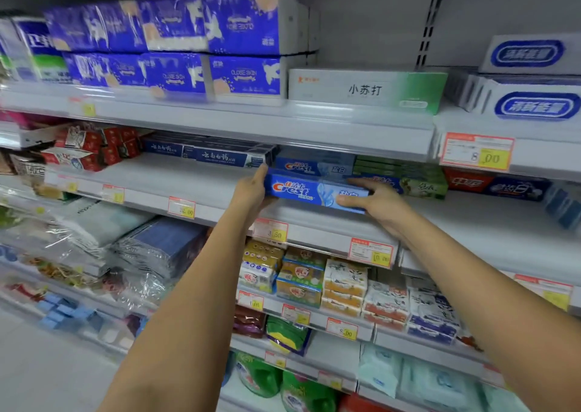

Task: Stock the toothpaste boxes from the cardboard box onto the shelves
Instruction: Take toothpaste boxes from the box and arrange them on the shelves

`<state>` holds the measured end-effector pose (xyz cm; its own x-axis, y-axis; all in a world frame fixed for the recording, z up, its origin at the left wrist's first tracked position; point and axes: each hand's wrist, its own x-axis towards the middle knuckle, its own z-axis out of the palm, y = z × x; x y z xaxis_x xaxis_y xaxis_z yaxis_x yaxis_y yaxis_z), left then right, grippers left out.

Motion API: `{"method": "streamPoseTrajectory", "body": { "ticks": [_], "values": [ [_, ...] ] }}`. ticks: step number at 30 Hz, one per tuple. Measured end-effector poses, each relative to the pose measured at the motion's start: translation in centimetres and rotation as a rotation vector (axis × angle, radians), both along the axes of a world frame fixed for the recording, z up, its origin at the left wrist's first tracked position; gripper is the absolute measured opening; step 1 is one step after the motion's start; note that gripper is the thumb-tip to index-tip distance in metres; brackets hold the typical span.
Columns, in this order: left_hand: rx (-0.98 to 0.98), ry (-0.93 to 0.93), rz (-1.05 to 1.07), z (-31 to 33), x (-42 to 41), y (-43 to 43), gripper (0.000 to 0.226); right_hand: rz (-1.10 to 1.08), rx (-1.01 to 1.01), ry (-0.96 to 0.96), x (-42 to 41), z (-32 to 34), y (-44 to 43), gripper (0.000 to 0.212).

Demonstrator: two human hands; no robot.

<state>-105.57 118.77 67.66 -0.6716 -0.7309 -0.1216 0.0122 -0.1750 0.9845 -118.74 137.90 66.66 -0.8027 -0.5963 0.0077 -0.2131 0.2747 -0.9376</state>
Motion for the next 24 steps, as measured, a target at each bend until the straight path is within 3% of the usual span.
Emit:
{"method": "streamPoseTrajectory", "body": {
  "ticks": [2, 4, 6, 9, 14, 24],
  "values": [
    [-0.139, -0.094, -0.023, -0.3, -1.3, -1.5, 0.033, -0.02, 0.038, 0.042, -0.1, -0.4, -1.2, 0.066],
    [-0.508, -0.252, -0.03, -0.7, -2.1, -2.8, 0.041, -0.022, 0.095, 0.164, -0.1, -0.4, -2.3, 0.065],
    [-0.81, -0.378, 0.004, -1.3, -2.5, -4.0, 0.038, -0.024, 0.216, 0.375, -0.1, -0.4, -3.3, 0.061],
    [-1.032, -0.526, 0.06, -2.7, -2.3, -5.5, 0.03, 0.004, 0.419, 0.665, -0.3, -0.8, -4.9, 0.061],
    [-1.184, -0.532, 0.121, -4.8, -2.3, -6.1, 0.035, 0.035, 0.641, 0.872, -1.8, -2.3, -8.1, 0.065],
    [-1.269, -0.593, 0.128, -5.6, -3.0, -6.8, 0.035, 0.105, 0.748, 0.786, -4.8, -1.1, -9.4, 0.066]
  ]
}}
